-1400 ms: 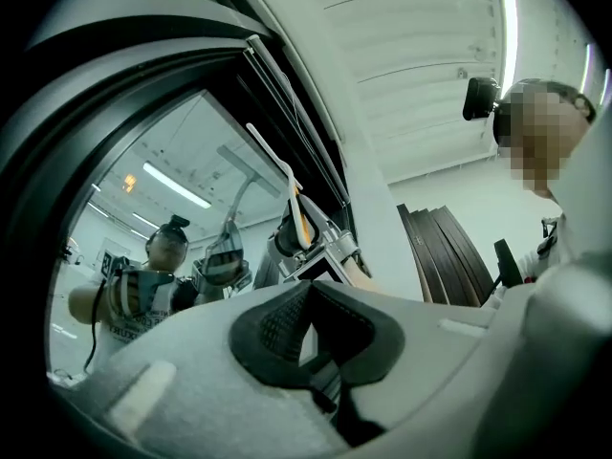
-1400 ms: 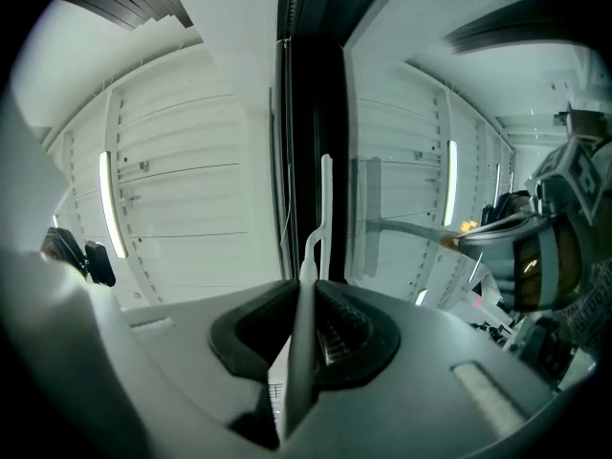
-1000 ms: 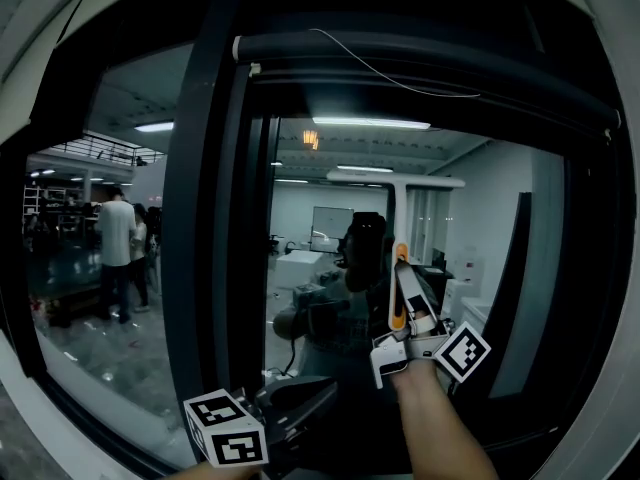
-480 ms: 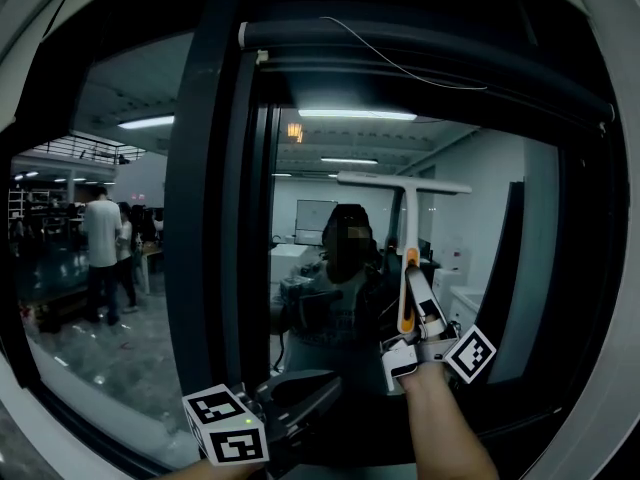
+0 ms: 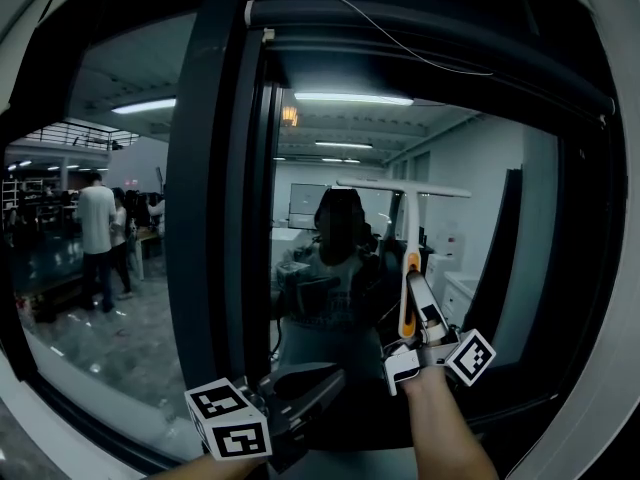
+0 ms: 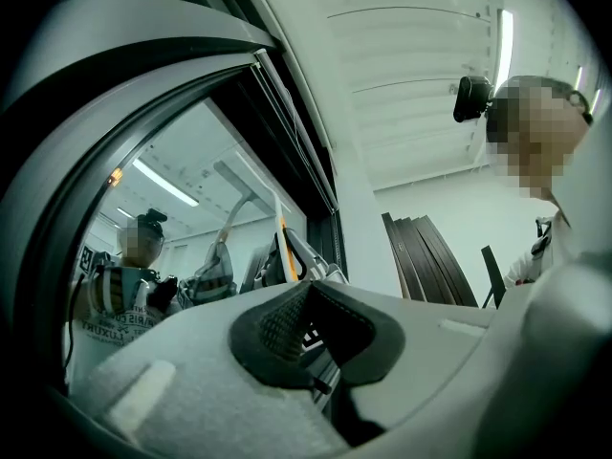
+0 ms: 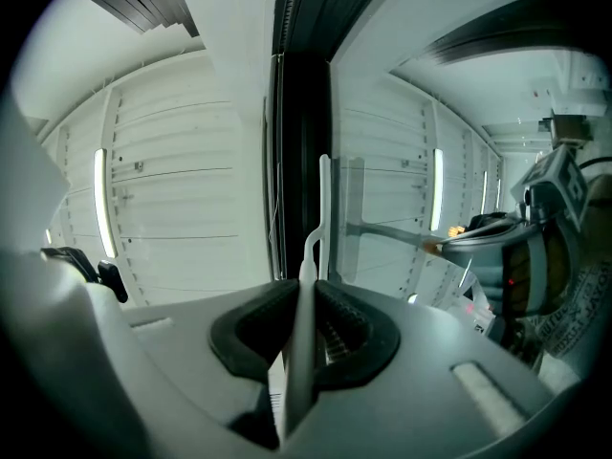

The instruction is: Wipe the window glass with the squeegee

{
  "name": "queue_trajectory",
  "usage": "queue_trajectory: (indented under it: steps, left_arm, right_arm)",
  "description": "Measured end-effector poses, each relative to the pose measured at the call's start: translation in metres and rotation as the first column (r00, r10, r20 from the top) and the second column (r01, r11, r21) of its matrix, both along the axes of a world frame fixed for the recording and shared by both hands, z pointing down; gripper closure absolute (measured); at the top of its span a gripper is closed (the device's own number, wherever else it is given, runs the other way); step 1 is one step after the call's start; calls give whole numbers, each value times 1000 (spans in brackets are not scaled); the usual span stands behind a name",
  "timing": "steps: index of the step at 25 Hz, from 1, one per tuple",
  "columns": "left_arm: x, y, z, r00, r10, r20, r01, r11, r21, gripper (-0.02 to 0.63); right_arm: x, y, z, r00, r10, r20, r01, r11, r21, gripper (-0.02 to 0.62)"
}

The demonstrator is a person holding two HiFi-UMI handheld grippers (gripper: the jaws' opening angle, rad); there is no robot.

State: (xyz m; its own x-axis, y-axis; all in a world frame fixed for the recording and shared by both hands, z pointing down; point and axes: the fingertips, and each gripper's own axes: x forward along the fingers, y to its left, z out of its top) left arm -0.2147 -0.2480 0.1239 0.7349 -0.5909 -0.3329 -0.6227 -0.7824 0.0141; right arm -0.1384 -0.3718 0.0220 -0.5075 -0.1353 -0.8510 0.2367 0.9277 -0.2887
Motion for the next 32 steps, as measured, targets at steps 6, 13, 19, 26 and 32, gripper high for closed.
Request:
queue_trajectory:
  steps: [6,13,19,26,32]
  left_arm:
    - [3,7,12,1000,8,-11,-9,1000,-25,606]
    - [7,12,21,1000,12,-21,-13,999,-46,606]
    - [8,17,30,999,12,-33,-14,998,-61,606]
    - [11,20,54,999,24,-41,-29,993,-114,606]
    - [13,23,67,998,36,-44,-42,988,-147,606]
  right_arm:
    - [3,5,25,1000,7,-21,-8,999,-37,534]
    - [8,10,51,999,4,-32,-6,997,-83,534]
    - [10,16,72,999,5,-49,-10,995,-101,534]
    - [12,23,107,998,-2,-58,-8,986,-167,534]
    - [17,28,132,997,9,-79,-25,977,-210,534]
